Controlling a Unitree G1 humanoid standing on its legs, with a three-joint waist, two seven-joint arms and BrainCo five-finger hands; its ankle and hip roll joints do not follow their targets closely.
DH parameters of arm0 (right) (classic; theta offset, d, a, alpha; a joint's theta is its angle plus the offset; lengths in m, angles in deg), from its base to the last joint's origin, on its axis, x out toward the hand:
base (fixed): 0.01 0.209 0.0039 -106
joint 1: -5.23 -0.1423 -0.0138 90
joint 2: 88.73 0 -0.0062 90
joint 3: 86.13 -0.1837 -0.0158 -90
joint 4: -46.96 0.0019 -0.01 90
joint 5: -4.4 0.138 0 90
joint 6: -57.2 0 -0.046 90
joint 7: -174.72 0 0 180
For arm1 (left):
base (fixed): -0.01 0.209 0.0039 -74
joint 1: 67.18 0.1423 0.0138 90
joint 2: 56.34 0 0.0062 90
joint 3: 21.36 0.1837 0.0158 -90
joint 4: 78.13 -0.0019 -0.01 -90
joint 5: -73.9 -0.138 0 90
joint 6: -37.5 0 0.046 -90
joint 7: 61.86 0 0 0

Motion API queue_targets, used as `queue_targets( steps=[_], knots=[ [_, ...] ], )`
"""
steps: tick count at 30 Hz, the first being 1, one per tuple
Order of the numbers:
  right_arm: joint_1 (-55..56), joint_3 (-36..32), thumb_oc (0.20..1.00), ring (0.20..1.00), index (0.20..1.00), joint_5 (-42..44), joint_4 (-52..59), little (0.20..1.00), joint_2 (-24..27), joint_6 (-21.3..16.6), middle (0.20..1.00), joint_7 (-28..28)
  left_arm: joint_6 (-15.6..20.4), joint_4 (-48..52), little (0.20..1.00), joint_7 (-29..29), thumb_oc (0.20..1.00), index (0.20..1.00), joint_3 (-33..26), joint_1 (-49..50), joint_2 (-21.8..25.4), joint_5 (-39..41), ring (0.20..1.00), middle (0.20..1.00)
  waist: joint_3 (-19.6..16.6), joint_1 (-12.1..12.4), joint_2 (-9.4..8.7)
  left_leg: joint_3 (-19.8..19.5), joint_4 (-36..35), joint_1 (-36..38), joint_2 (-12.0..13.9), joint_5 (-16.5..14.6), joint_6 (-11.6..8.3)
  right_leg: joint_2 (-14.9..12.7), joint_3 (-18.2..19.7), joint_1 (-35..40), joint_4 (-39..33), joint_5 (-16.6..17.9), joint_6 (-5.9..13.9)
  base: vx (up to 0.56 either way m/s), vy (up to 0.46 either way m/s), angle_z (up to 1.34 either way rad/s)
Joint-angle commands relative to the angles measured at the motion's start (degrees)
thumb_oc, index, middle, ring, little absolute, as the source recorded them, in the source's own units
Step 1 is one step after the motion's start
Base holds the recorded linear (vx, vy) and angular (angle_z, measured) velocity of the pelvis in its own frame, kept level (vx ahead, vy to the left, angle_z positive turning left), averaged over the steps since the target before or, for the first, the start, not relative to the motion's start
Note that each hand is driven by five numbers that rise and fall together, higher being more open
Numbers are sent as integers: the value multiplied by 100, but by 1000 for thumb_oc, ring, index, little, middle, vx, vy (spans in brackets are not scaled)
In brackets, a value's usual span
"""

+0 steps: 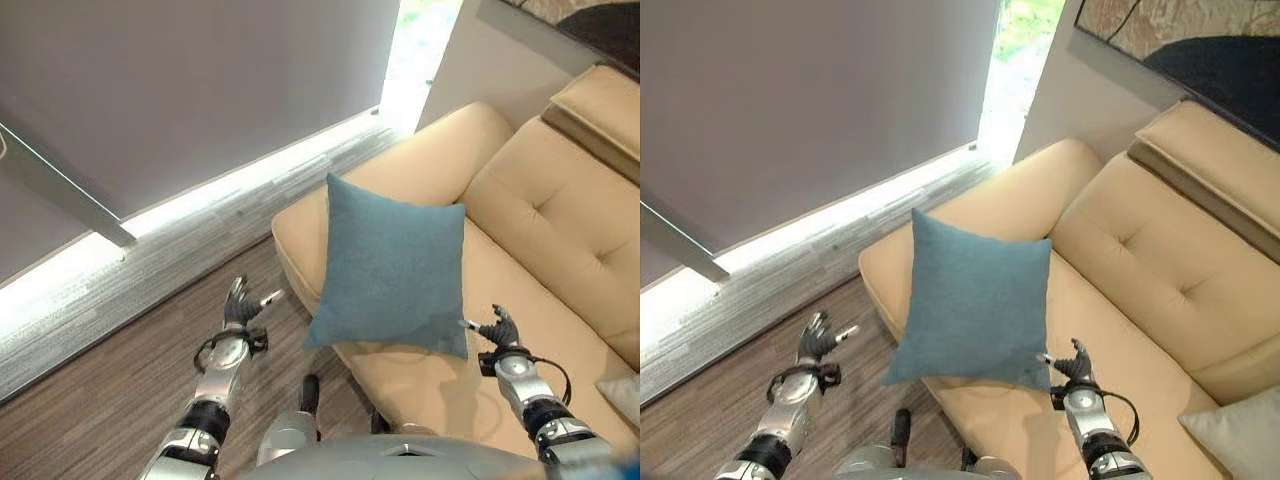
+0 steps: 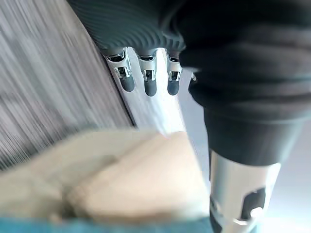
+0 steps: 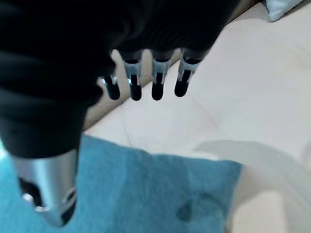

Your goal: Pick up all the scattered cushions and arrange them neatly on the sofa.

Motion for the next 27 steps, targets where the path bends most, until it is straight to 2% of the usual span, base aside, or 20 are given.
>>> queue_targets(
  steps=[1,4,9,15,23,27],
  knots=[
    [-128,-63,1000,1000,1000,510,89,1000,222,-291,1000,206,360,-191,1000,152,1000,1000,53,-286,-79,342,1000,1000,-88,-62,-102,-3,30,47,33,-482,-332,-174,-11,-456,28,281,473,-92,-64,4],
    [-456,-99,1000,1000,1000,1122,191,1000,239,-417,1000,213,387,50,1000,142,1000,1000,348,-640,-89,482,1000,1000,96,-173,6,-23,30,-320,38,-371,-368,-209,-22,-862,28,424,461,-118,-43,-1],
    [-1145,7,1000,1000,1000,1828,134,1000,299,-570,1000,133,454,-116,1000,149,1000,1000,683,-1345,-100,616,1000,1000,58,-263,133,9,30,-1075,-5,-151,-416,-208,-12,-1694,154,625,413,-144,-21,-5],
    [-2076,210,1000,1000,1000,2411,7,1000,550,-685,1000,65,498,-444,1000,145,1000,1000,1013,-2188,-42,727,1000,1000,127,-259,256,75,30,-1621,32,28,-503,-225,11,-2310,270,664,412,-54,-32,-12],
    [-2735,472,1000,1000,1000,2636,-95,1000,735,-730,1000,-43,429,-700,1000,91,1000,1000,1293,-2637,-134,668,1000,1000,238,-290,328,94,30,-1969,59,123,-578,-231,64,-2744,341,691,438,-9,-39,-8],
    [-3109,751,1000,1000,1000,2561,-453,1000,858,-599,1000,-173,412,-757,1000,26,1000,1000,1404,-2902,-145,695,1000,1000,305,-272,379,121,34,-2231,91,171,-620,-252,86,-3015,311,739,469,-2,-51,0]
  ],
)
